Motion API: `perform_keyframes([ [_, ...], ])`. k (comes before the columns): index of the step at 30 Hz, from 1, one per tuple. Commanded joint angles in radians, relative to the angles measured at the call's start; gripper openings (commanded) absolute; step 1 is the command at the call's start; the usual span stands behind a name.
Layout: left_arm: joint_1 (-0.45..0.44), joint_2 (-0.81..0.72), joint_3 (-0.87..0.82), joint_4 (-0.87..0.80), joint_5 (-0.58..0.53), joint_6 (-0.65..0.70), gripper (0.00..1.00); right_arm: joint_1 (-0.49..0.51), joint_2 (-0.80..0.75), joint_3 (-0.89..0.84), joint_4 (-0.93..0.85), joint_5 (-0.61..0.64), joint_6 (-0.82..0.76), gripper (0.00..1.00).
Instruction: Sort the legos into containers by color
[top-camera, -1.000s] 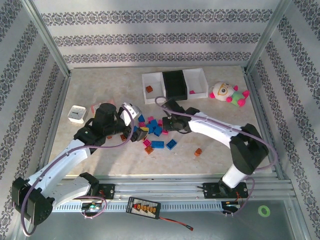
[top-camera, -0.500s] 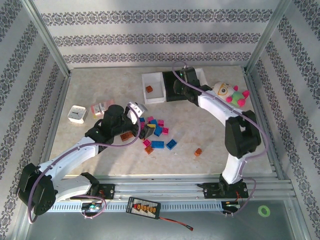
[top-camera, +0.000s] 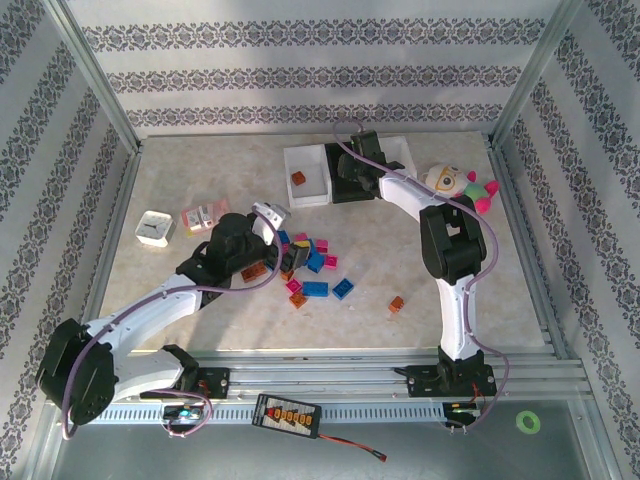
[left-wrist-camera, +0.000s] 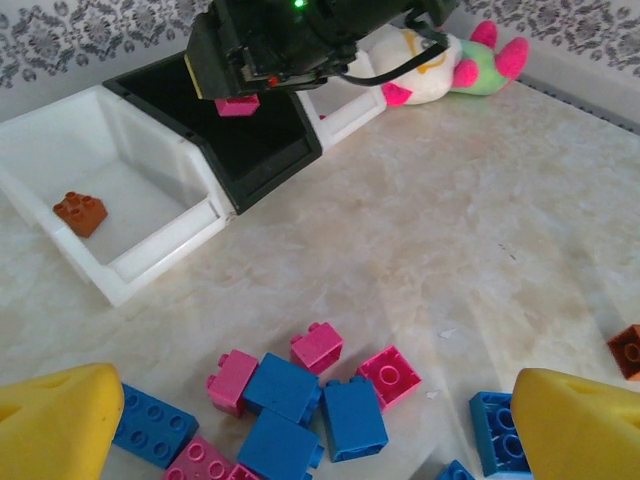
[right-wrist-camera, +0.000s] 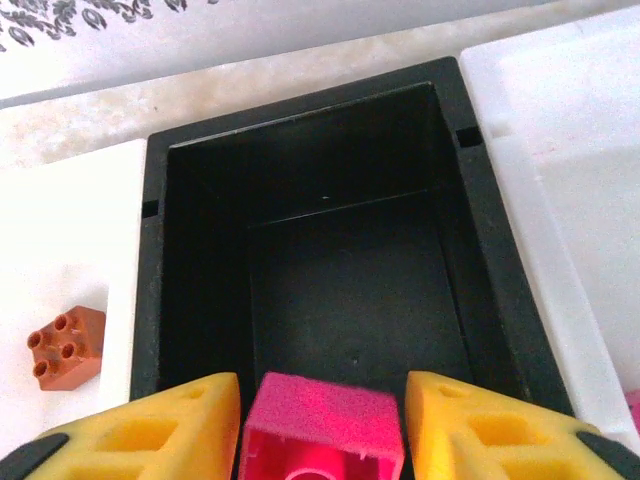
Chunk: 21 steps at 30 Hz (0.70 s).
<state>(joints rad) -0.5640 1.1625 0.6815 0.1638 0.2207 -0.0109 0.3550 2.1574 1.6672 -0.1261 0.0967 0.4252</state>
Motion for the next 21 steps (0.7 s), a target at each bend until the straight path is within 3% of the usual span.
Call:
perform_keyframes([
  [1,-0.014,0.023,0.056,-0.061,-0.173,-0.097,0.99,-0.011,-0.042,0.016,0.021,-0.013,-0.027,0.61],
  [6,0.013,0.072,0.150,-0.269,-0.381,-0.244,0.99,-0.008,-0.179,-0.086,0.042,-0.047,-0.053,0.74],
  [10,0.044,0.116,0.197,-0.388,-0.454,-0.345,0.99,0.005,-0.327,-0.257,0.097,-0.108,-0.082,0.79],
  [14,0.082,0.139,0.207,-0.466,-0.464,-0.432,0.99,0.039,-0.475,-0.441,0.112,-0.168,-0.139,0.83],
  [21,0.179,0.212,0.246,-0.610,-0.384,-0.547,0.99,0.133,-0.673,-0.658,0.051,-0.181,-0.158,0.87],
])
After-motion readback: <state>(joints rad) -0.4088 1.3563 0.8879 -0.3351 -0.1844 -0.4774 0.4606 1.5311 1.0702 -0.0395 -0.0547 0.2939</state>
